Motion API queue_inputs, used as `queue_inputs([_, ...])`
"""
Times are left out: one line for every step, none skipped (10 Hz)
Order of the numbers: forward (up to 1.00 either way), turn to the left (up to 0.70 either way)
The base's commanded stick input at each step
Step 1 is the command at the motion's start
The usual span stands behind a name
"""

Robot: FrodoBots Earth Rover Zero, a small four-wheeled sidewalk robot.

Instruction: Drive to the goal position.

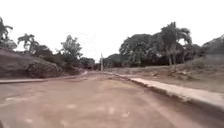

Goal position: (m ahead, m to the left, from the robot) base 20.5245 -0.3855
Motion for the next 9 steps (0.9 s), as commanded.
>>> queue_inputs([1.0,0.0])
queue_inputs([1.0,0.0])
queue_inputs([1.0,0.0])
queue_inputs([1.0,0.0])
queue_inputs([1.0,0.0])
queue_inputs([1.0,0.0])
queue_inputs([1.0,0.0])
queue_inputs([1.0,0.0])
queue_inputs([1.0,0.0])
